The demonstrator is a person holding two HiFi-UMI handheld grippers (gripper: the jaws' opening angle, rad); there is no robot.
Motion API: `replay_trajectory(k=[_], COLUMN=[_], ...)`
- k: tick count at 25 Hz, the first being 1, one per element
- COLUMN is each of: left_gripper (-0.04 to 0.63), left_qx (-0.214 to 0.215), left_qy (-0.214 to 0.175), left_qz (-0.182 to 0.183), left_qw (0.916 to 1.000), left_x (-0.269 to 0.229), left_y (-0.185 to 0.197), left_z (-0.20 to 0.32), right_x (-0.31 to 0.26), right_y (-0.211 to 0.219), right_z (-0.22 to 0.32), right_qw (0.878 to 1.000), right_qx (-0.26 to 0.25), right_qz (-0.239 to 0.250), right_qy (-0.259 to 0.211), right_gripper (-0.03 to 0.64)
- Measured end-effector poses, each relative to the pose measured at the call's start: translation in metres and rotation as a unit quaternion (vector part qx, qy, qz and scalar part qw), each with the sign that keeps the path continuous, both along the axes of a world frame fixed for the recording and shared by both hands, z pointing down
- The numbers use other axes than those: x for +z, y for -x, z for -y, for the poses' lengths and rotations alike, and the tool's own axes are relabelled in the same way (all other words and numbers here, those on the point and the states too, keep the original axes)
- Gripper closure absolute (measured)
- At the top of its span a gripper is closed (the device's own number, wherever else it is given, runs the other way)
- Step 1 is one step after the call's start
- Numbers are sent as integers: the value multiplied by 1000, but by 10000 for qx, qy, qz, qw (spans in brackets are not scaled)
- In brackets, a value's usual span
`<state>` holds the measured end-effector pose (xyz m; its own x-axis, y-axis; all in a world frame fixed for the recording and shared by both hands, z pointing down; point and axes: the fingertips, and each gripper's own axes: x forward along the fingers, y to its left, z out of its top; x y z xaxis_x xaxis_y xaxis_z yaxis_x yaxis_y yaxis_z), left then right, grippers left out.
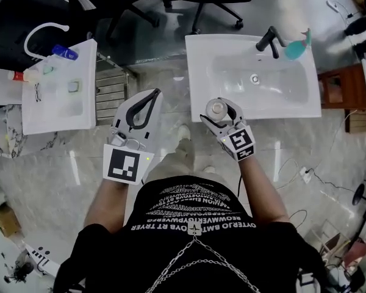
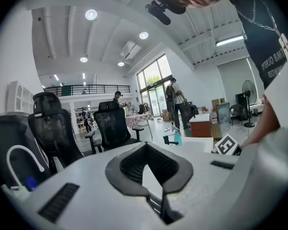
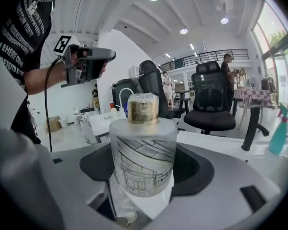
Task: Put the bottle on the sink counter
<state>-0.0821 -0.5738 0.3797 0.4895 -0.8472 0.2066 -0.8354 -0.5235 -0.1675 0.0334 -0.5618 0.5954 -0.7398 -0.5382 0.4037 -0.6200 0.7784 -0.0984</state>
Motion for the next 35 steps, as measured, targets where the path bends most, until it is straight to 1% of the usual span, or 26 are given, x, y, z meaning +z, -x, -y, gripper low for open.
replay_trajectory(k=[7, 14, 18, 22, 25, 29, 35], left_gripper=[591, 591, 591, 590, 591, 591, 589], left_qx=[-140, -188, -213, -220, -188, -192, -298], left_qy=[376, 591, 630, 656, 627, 554, 477], left_qz=[90, 54, 54, 61, 41, 29, 56], left_qw=[9992, 9981, 9978, 9976, 9978, 9983, 9984], left_x=[36, 54, 58, 63, 62, 56, 49], left_y=[17, 25, 28, 30, 27, 25, 31], left_z=[4, 2, 0, -4, -9, -16, -32], right_x=[81, 129, 135, 140, 142, 147, 147], right_y=[10, 19, 19, 23, 24, 27, 28], right_z=[22, 30, 32, 28, 26, 21, 17], right_qw=[9988, 9966, 9961, 9945, 9938, 9897, 9897], right_qx=[-46, 2, 85, -42, -81, -261, -360], right_qz=[-381, -638, -759, -1000, -1054, -1352, -1317], right_qy=[305, 513, 439, 299, 347, 388, 420], right_gripper=[284, 284, 284, 284, 284, 284, 282])
